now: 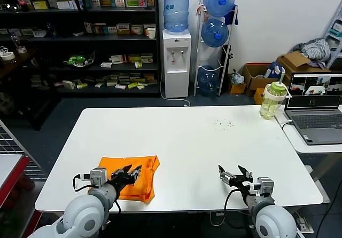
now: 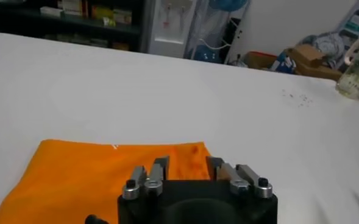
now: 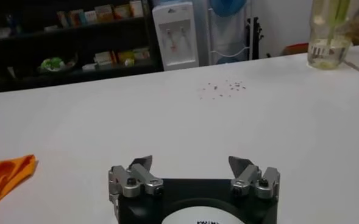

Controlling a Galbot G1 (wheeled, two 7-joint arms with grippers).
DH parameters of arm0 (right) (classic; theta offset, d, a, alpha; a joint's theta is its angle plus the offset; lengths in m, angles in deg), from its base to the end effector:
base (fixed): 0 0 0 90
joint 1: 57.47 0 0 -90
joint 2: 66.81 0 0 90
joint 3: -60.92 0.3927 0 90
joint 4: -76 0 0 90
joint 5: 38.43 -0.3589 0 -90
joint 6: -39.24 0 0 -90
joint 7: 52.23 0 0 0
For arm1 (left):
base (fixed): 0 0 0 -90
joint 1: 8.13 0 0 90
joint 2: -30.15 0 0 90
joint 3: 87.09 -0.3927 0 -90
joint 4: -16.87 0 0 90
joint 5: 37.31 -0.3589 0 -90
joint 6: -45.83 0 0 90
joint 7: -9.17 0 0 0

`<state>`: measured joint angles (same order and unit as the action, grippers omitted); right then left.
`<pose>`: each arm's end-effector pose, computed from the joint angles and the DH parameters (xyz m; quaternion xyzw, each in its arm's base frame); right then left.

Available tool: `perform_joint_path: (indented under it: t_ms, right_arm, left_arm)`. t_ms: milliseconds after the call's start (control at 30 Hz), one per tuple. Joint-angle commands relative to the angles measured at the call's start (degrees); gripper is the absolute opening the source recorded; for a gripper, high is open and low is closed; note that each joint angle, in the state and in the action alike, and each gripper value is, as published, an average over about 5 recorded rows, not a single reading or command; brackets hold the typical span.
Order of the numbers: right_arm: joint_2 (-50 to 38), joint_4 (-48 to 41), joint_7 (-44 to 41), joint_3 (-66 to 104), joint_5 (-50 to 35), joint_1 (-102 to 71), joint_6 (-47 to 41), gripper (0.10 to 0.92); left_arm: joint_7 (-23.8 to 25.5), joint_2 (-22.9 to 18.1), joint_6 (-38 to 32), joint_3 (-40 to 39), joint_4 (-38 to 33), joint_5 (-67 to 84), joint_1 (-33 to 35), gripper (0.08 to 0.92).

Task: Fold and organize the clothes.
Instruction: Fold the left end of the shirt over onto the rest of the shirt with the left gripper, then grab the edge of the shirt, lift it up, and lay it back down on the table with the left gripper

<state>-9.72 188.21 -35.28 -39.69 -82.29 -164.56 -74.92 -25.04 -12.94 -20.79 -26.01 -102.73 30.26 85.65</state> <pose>0.2390 -0.0883 -0.3340 0.0557 -0.9605 -0.0605 0.2659 0.2556 0.0542 -0.2748 -0.1012 -0.9392 0.0795 0.3183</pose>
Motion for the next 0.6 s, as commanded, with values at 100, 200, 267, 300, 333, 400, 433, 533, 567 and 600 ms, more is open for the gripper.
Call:
perform_joint_path:
  t_ms: [100,200,267,300,333,400,433,533,567,600]
  right_arm:
    - [-0.4,0.1,-0.3,0.1,-0.3,0.1,0.2,0.823]
    - [-0.4,0.3,-0.5,0.0,-0.3,0.1,0.2,0.823]
    - [-0.5,0.4,-0.6,0.1,-0.3,-0.1,0.3,0.823]
    - [-0.5,0.4,-0.6,0.2,-0.3,-0.2,0.3,0.823]
    - [-0.5,0.4,-0.7,0.3,-0.3,-0.3,0.4,0.823]
    - [-0.7,0.5,-0.8,0.6,-0.4,-0.6,0.4,0.823]
    - [-0.7,0.5,-0.8,0.7,-0.4,-0.7,0.5,0.823]
    - [-0.9,0.6,-0.8,1.2,-0.6,-1.0,0.5,0.823]
    - [-1.0,0.6,-0.8,1.3,-0.6,-1.1,0.4,0.823]
    - [-1.1,0.7,-0.8,1.3,-0.6,-1.1,0.4,0.823]
  left_arm:
    - [3.5,9.8,1.0,8.7,3.1,3.5,2.3,0.603]
    - [9.6,15.1,0.8,10.2,9.5,5.2,1.5,0.689]
    - [14.5,18.1,1.2,10.4,14.2,6.6,0.4,0.749]
    - [17.3,19.3,1.6,10.4,16.6,7.1,-0.1,0.77]
    - [20.1,20.1,2.3,10.3,18.7,7.6,-0.5,0.792]
    - [25.2,21.2,3.8,10.0,22.0,8.2,-0.8,0.812]
    - [27.1,21.4,4.4,9.8,23.1,8.4,-0.8,0.818]
    - [30.5,21.2,5.8,8.9,24.7,8.2,-0.8,0.822]
    - [31.1,20.9,6.0,8.5,25.1,8.0,-0.9,0.822]
    - [31.7,20.6,6.2,8.2,25.4,7.7,-1.2,0.822]
